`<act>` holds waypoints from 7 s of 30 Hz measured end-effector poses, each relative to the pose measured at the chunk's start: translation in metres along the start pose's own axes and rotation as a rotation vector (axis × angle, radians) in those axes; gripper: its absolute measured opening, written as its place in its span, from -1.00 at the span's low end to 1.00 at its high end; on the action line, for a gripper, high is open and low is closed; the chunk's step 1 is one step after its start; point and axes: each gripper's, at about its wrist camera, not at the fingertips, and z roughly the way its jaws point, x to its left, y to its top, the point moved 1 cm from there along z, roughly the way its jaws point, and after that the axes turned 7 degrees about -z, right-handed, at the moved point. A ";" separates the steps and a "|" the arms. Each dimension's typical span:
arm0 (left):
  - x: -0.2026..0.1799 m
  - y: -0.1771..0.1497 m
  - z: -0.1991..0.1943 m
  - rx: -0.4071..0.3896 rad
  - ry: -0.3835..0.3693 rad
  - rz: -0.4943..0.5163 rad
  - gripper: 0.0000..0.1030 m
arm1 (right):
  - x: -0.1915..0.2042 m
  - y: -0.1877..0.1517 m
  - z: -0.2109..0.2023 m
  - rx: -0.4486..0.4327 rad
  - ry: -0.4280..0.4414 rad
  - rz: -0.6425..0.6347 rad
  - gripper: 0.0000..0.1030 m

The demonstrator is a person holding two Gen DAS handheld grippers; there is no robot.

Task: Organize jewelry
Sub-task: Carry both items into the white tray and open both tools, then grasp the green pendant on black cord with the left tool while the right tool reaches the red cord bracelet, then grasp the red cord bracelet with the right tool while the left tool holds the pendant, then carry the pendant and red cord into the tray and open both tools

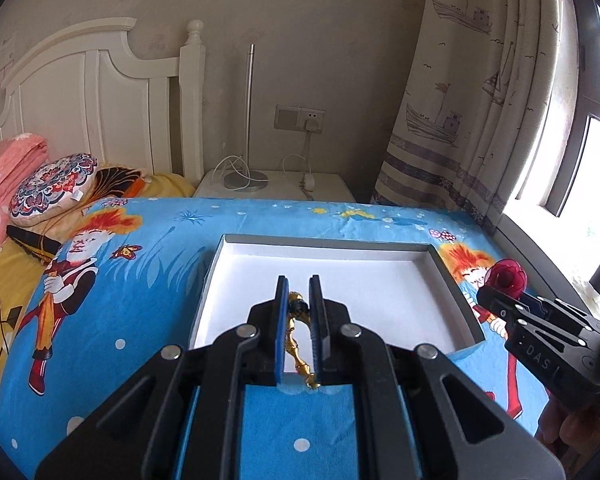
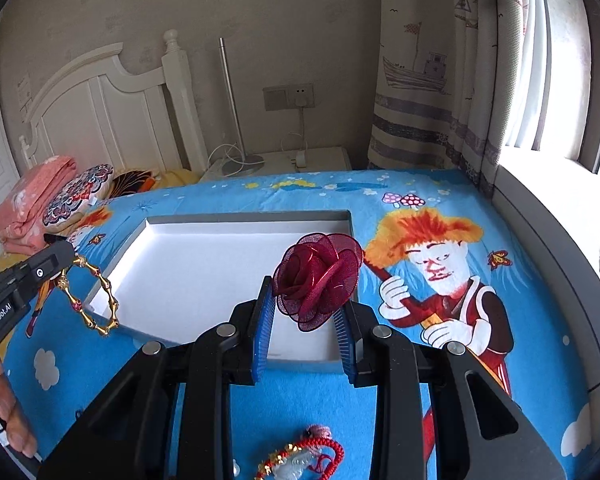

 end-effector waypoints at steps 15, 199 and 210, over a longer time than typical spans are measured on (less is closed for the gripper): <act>-0.013 0.004 0.067 0.059 0.058 0.037 -0.80 | 0.007 0.007 0.054 0.080 -0.073 0.007 -0.41; 0.001 -0.018 -0.026 0.013 0.099 0.100 -0.62 | -0.012 -0.014 -0.039 0.021 0.015 -0.052 -0.85; -0.010 0.007 0.039 0.036 0.079 0.099 -0.62 | -0.002 0.017 0.014 0.040 0.046 -0.058 -0.85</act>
